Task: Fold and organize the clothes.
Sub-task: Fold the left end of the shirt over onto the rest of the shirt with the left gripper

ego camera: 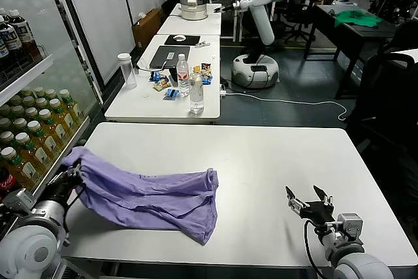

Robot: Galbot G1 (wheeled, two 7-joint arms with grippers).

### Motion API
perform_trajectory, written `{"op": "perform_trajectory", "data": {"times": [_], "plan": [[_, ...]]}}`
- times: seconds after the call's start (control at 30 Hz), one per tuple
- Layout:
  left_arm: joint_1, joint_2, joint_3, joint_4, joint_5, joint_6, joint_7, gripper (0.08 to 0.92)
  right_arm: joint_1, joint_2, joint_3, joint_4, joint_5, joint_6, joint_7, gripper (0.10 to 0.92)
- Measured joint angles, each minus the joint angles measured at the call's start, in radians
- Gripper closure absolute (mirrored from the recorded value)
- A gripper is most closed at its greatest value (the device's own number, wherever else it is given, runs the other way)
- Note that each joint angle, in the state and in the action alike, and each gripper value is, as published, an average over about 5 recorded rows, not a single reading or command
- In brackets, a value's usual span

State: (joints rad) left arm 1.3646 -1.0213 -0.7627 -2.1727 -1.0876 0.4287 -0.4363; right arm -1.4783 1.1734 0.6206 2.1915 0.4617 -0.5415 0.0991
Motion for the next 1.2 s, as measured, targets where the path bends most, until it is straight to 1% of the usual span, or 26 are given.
{"op": "perform_trajectory", "data": {"times": [0.13,0.3,0.6,0.73,0.8,0.93,1.1,1.2], "plan": [[-0.014,-0.039,0.044,-0.058,-0.107,0.009,0.009,0.860,-0.003,-0.004,-0.001,-0.002,0.000,0.000,0.000,0.203],[-0.050,-0.093,0.139,-0.077,-0.169,0.012,0.013,0.860,-0.007,-0.009,0.000,-0.003,0.000,0.000,0.000,0.203],[-0.122,-0.183,0.326,-0.027,-0.185,0.015,0.010,0.860,-0.002,-0.014,0.002,-0.008,0.002,-0.001,0.000,0.203],[-0.145,-0.208,0.395,0.004,-0.170,0.019,0.012,0.860,0.002,-0.012,0.000,-0.014,0.002,-0.001,0.000,0.203],[-0.153,-0.214,0.425,0.014,-0.160,0.023,0.019,0.844,0.005,-0.010,-0.003,-0.018,0.001,-0.001,0.000,0.203],[-0.163,-0.224,0.476,0.025,-0.138,0.037,0.047,0.761,0.013,-0.007,-0.008,-0.025,0.001,-0.001,0.001,0.203],[-0.168,-0.230,0.509,0.030,-0.115,0.051,0.096,0.606,0.023,-0.004,-0.014,-0.036,0.001,0.000,0.000,0.203],[-0.162,-0.228,0.513,0.024,-0.111,0.054,0.122,0.528,0.029,-0.002,-0.017,-0.042,0.001,0.001,0.000,0.203]]}}
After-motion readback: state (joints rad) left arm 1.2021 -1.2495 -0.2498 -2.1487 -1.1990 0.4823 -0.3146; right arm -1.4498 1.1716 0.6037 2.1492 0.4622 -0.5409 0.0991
